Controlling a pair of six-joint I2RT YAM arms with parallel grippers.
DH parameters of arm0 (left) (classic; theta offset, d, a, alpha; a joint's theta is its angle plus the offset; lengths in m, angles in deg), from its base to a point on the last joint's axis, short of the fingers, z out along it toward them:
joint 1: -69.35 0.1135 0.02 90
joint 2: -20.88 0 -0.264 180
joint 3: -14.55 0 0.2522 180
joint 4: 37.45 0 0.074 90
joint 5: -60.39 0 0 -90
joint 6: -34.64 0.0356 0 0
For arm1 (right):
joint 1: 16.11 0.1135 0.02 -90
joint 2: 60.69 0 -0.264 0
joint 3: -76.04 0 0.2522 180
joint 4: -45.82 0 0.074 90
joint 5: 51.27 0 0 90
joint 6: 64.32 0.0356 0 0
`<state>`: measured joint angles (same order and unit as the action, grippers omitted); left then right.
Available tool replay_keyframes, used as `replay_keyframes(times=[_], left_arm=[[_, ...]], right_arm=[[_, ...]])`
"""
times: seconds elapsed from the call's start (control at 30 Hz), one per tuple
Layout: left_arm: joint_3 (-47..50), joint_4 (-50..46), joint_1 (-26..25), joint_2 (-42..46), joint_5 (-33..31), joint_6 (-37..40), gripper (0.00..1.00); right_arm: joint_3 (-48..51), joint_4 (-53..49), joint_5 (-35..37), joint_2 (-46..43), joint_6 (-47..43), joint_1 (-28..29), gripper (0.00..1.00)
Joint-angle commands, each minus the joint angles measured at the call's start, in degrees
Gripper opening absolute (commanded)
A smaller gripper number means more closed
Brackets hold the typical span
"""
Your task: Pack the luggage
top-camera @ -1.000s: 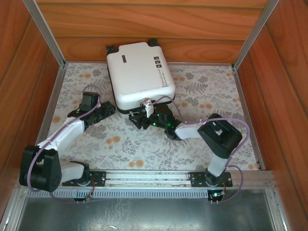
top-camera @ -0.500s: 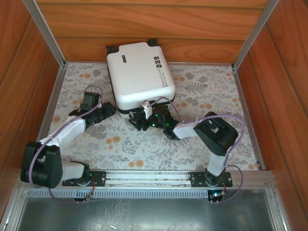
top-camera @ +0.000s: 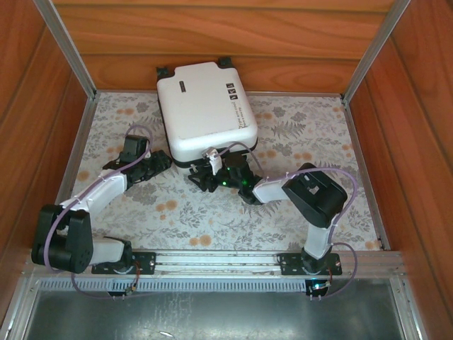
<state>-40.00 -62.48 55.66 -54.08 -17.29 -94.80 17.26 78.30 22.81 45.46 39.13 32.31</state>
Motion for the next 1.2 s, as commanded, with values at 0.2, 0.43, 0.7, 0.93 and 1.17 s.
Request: replay_keyframes(times=[0.2,0.43,0.7,0.93,1.17], left_arm=[[-1.0,1.9,-1.1,-2.0,1.5,-0.5,0.66],[-0.9,2.5,-1.9,-2.1,1.7,-0.9,0.65],[-0.7,2.4,-2.1,-1.2,1.4,-0.6,0.63],[-0.6,2.6,-2.1,-0.1,0.7,-0.3,0.63],[0.1,2.6,-2.2,0.1,1.1,-0.6,0.62]], right_arm=[[-2.8,-0.7,-0.7,1.9,0.4,0.3,0.59],[-2.9,-0.9,1.3,1.7,0.4,0.8,0.63],[-1.3,-0.1,5.9,0.5,0.6,1.9,0.46],[-1.0,-0.6,7.0,0.3,0.9,1.9,0.44],[-1.0,2.6,9.3,1.6,2.8,2.0,0.39]])
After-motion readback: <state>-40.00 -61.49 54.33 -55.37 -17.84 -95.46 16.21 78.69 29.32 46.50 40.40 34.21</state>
